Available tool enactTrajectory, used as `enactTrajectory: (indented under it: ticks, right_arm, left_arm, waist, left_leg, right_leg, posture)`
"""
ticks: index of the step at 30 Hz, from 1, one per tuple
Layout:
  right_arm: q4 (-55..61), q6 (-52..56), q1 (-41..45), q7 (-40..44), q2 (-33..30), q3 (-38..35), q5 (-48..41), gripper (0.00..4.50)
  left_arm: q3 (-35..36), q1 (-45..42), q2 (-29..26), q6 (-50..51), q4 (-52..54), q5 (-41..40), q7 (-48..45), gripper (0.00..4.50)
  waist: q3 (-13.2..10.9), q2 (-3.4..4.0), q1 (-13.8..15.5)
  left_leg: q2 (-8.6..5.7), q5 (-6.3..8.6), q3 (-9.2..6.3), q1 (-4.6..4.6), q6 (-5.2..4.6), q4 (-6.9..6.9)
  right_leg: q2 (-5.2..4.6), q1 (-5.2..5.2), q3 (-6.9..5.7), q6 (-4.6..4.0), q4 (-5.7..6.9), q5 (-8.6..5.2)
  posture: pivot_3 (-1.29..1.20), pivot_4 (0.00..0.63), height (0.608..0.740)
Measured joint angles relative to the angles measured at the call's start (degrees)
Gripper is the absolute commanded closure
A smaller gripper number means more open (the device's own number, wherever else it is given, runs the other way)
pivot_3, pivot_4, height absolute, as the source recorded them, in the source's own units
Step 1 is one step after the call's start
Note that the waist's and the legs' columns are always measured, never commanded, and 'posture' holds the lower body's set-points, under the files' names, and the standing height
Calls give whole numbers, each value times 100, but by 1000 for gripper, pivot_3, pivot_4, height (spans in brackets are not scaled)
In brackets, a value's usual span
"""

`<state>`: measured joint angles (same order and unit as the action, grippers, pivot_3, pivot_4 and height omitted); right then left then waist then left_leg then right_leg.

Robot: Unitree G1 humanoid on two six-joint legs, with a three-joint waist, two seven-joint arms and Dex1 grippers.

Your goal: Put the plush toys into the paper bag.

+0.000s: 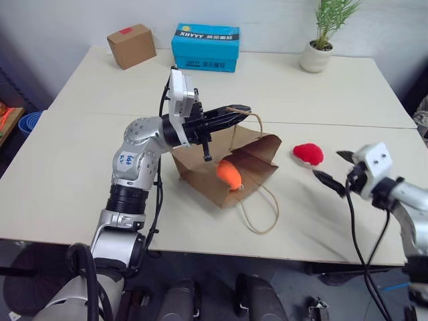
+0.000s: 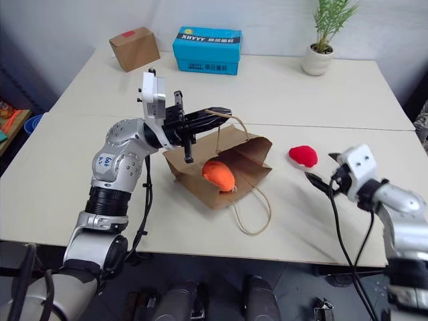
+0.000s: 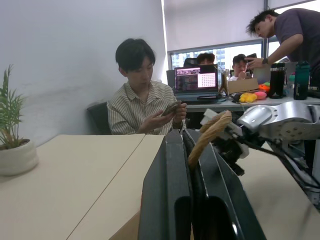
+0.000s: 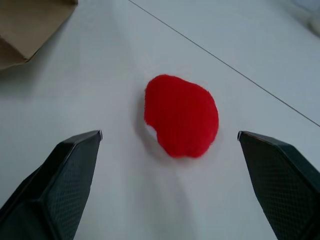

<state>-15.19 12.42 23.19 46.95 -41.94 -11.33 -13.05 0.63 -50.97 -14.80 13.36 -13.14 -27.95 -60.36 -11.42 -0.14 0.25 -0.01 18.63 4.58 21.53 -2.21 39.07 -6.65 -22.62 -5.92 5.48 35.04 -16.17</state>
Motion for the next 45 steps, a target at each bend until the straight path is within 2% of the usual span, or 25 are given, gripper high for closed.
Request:
enactTrajectory:
  ticks: [3,7,11,14,16,18,22,24,25,27,29,33,37,39,45]
  right_arm:
    - [-1134,-262,784,167,69,460,303,1274]
    - [-2356,-824,1374,263,139,592,480,2630]
    - [-2686,-1219,1460,501,133,587,469,3952]
    - [-2116,-1205,993,967,-57,501,225,4483]
    - [-517,-594,-108,1592,-290,165,-643,4484]
    - [988,266,-1071,1871,-463,-103,-1475,4484]
    - [2803,1392,-1774,1523,-436,-281,-2335,4484]
    - [3088,1520,-1782,1343,-274,-240,-2423,4484]
    - [3273,1622,-1669,1020,24,-103,-2440,4484]
    - [3257,1769,-1061,351,580,507,-2111,4484]
    - [3240,1811,-829,176,697,771,-1958,4484]
    - [2403,1579,47,-870,1573,1347,-1004,4484]
    - [1687,1278,375,-1718,2184,1767,-162,4484]
    - [1579,1302,344,-1805,2452,1790,-143,4484]
    - [1752,1398,248,-1720,2495,1784,-154,2541]
  left_arm:
    - [-1,-3,0,-2,-8,7,38,4500]
    - [22,-2,-92,-6,-30,9,35,4500]
    - [40,-2,-133,-17,-69,9,10,4500]
    - [49,-2,-157,-26,-101,8,-44,4500]
    - [55,12,-172,-27,-111,5,-69,4500]
    - [96,36,-201,-18,-113,3,-72,4500]
    - [7,71,-79,48,-28,2,-75,4500]
    - [-18,88,-68,50,13,2,-74,4500]
    - [-65,132,-55,52,106,2,-84,4500]
    - [-172,168,48,95,192,2,-98,4500]
    - [-231,169,103,106,229,2,-97,4500]
    - [-226,177,108,206,387,-12,-81,4500]
    - [-219,202,98,324,521,-44,-53,4500]
    - [-202,208,97,344,571,-71,-35,4500]
    - [-150,209,57,342,567,-82,32,4500]
  waist:
    - [-1,1,34]
    - [-1,0,55]
    - [-1,0,49]
    - [-1,0,82]
    - [0,11,147]
    - [1,15,144]
    - [0,12,99]
    - [0,11,92]
    - [0,11,90]
    - [0,11,70]
    - [1,12,80]
    - [1,11,90]
    - [1,11,113]
    - [1,11,107]
    - [1,11,90]
  left_leg:
    - [-11,-1,-1,11,-5,0]
    - [-16,-2,0,12,-11,2]
    - [-15,-2,0,11,-11,5]
    - [-13,-1,-5,13,-9,4]
    - [-14,-1,-31,33,-8,4]
    - [-13,1,-48,58,-4,15]
    - [-18,-6,-39,49,-16,27]
    - [-15,-7,-40,42,-13,26]
    - [-13,-6,-40,37,-9,26]
    - [-9,-5,-37,36,-3,26]
    - [-11,-6,-37,42,-2,25]
    - [-13,-11,-36,61,0,22]
    - [-20,-17,-32,86,-8,21]
    - [-23,-18,-29,88,-11,20]
    - [-22,-21,-23,84,-14,20]
  right_leg:
    - [8,-1,-10,3,-9,0]
    - [7,2,-17,11,-14,4]
    - [7,3,-17,12,-9,5]
    - [7,3,-16,12,-12,5]
    - [7,-1,-14,12,-23,3]
    - [10,-10,-24,13,-23,3]
    - [5,-2,-23,22,-24,21]
    - [-2,0,-14,17,-27,25]
    - [-5,0,-5,16,-30,25]
    - [-6,-5,-2,12,-26,25]
    - [-5,-15,-3,5,-6,21]
    - [12,-33,-15,0,-8,18]
    - [10,-58,-22,0,-6,18]
    - [10,-60,-25,3,-7,20]
    - [11,-64,-27,5,2,20]
  posture:
    - [0,150,740]
    - [0,150,740]
    - [0,150,740]
    - [0,150,740]
    - [0,150,740]
    - [0,150,740]
    - [0,150,740]
    - [0,150,740]
    - [0,150,740]
    - [0,150,740]
    - [0,150,740]
    - [0,150,740]
    - [0,150,740]
    - [0,150,740]
    - [0,150,740]
